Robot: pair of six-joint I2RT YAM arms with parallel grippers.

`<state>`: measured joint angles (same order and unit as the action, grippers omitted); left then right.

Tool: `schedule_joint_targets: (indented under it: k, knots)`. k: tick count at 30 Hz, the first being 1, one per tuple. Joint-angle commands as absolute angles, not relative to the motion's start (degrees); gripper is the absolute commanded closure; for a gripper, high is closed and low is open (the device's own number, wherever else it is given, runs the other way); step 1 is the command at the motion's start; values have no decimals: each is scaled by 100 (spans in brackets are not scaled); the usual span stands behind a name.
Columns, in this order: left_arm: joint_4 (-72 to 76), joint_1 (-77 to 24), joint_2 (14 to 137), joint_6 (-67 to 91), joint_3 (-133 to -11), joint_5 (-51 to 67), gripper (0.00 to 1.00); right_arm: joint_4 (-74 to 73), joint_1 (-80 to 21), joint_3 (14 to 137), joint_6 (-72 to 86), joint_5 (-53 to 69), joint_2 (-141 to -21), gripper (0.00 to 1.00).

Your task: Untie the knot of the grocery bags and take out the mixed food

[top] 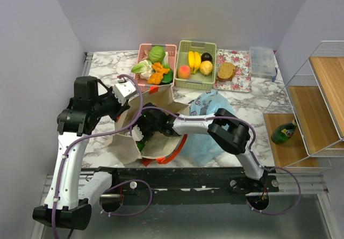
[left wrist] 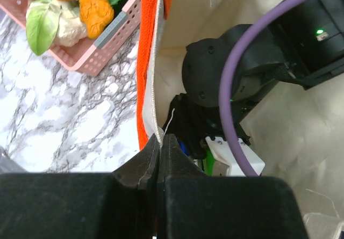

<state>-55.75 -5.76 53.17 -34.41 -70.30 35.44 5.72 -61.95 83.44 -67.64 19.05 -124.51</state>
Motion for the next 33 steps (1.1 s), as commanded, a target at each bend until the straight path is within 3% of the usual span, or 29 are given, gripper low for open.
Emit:
schedule_joint_targets:
  k: [1, 2, 3, 25, 33]
  knots:
    - [-4628, -590, 5397, -3303, -7025, 3082, 100, -71, -6262, 8161, -6820, 1540, -12643, 89]
    - [-4558, -574, 5438, -3292, -7009, 2914, 100, 90, -6265, 8054, -6717, 1539, -12477, 98]
    - [-4463, -563, 5484, -3284, -6993, 2754, 100, 302, -6257, 7948, -6598, 1559, -12318, 99]
    - [-3392, -501, 6175, -2907, -7095, 208, 100, 2571, -6265, 6850, -6315, 1326, -10091, 99]
    - [-3809, -423, 6752, -2536, -7904, 46, 100, 2645, -6243, 6738, -6429, 1205, -9570, 99]
